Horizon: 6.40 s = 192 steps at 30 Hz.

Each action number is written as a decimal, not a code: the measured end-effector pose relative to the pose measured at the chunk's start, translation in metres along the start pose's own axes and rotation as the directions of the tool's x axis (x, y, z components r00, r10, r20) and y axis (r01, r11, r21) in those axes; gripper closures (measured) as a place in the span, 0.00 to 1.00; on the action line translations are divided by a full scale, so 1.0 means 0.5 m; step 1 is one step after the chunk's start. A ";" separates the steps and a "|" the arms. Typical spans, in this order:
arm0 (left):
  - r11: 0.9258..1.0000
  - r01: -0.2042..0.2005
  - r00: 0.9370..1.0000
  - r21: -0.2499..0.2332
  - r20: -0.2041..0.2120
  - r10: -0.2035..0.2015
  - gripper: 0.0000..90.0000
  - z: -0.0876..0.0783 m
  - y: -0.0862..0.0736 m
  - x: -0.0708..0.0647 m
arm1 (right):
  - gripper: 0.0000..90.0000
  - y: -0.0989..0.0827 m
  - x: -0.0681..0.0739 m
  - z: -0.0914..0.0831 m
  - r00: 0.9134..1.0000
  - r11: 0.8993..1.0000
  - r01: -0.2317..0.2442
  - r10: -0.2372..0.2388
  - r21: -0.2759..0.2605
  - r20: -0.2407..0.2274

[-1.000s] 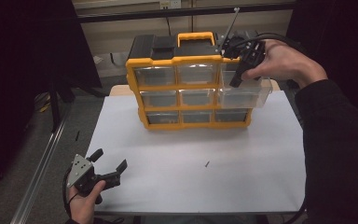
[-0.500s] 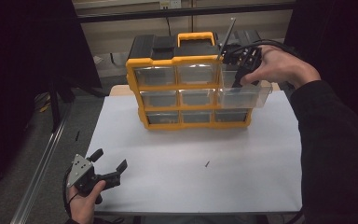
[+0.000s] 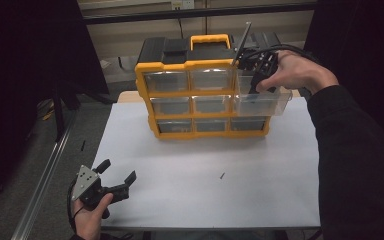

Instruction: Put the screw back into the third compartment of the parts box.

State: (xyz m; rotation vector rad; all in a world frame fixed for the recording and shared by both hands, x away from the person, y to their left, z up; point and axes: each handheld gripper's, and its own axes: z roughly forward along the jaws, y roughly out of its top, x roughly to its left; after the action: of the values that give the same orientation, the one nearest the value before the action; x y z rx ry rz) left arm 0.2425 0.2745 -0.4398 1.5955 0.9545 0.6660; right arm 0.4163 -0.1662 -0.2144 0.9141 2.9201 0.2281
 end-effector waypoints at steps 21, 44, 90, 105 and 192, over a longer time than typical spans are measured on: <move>1.000 0.007 1.000 -0.002 0.000 -0.007 0.02 0.000 0.000 -0.001 | 0.80 -0.008 0.007 -0.033 0.999 0.998 0.004 -0.001 -0.057 0.045; 1.000 0.000 1.000 -0.002 0.003 0.000 0.02 0.000 0.000 0.000 | 0.68 -0.025 0.028 -0.105 0.996 0.978 0.025 -0.007 -0.208 0.088; 1.000 0.002 1.000 -0.007 0.007 -0.002 0.02 -0.001 0.001 0.002 | 0.15 0.091 0.153 -0.033 0.983 0.942 0.181 -0.167 -0.283 0.071; 1.000 0.003 1.000 -0.009 0.007 -0.003 0.02 -0.001 0.001 0.002 | 0.09 0.104 0.201 0.047 0.979 0.940 0.201 -0.198 -0.276 0.042; 1.000 0.003 1.000 0.001 0.004 -0.003 0.03 0.000 -0.001 0.000 | 0.62 -0.034 0.205 0.461 0.921 0.924 0.380 -0.372 0.051 -0.118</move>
State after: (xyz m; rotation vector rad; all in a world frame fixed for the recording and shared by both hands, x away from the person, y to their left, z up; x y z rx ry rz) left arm 0.2427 0.2746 -0.4401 1.5948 0.9543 0.6600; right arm 0.3493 -0.0939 -0.4472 0.3363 3.1425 0.1486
